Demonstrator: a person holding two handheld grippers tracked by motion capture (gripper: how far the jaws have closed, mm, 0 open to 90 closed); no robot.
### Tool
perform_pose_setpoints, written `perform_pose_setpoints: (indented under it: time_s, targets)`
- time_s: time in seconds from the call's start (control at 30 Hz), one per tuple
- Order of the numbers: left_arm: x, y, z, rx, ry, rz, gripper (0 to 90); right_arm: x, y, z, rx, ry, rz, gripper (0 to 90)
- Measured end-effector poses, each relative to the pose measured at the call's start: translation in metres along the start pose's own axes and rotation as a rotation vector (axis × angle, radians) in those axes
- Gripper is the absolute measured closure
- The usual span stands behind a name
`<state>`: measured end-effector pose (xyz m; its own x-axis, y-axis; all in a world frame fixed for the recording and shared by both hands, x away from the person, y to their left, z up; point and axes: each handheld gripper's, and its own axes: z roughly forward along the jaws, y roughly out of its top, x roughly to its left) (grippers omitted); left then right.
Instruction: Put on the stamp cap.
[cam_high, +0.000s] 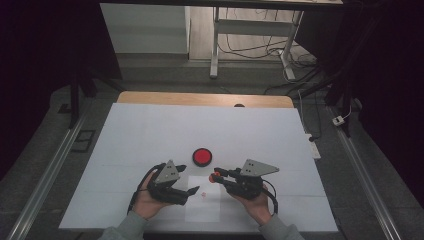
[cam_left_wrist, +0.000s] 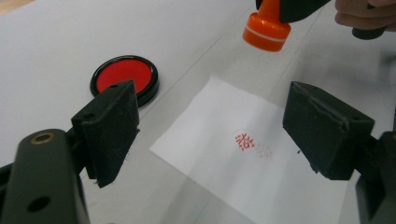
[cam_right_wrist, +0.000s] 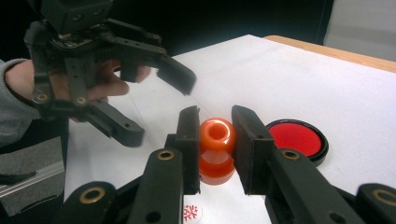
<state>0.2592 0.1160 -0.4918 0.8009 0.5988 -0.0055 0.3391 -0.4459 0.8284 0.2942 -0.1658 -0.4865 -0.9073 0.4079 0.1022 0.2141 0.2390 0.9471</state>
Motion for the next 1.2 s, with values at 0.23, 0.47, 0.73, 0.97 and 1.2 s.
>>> perform_pose_setpoints:
  time_s: [0.23, 0.47, 0.73, 0.97, 1.2]
  targets:
    - [0.006, -0.020, -0.025, 0.000, 0.037, -0.033, 19.9, -0.002, 0.001, -0.003, -0.006, -0.009, 0.002, 72.2]
    - [0.014, -0.044, -0.054, -0.009, 0.089, -0.082, 20.1, -0.004, 0.003, -0.006, -0.013, -0.021, -0.003, 72.3]
    - [0.022, -0.075, -0.079, -0.004, 0.135, -0.140, 20.5, -0.007, 0.003, -0.007, -0.010, -0.029, -0.005, 72.2]
    - [0.026, -0.080, -0.085, -0.011, 0.145, -0.166, 20.6, -0.009, 0.001, -0.006, 0.004, -0.042, -0.013, 72.2]
    - [0.029, -0.080, -0.085, -0.012, 0.151, -0.188, 21.1, -0.011, 0.000, -0.007, 0.010, -0.055, -0.020, 72.2]
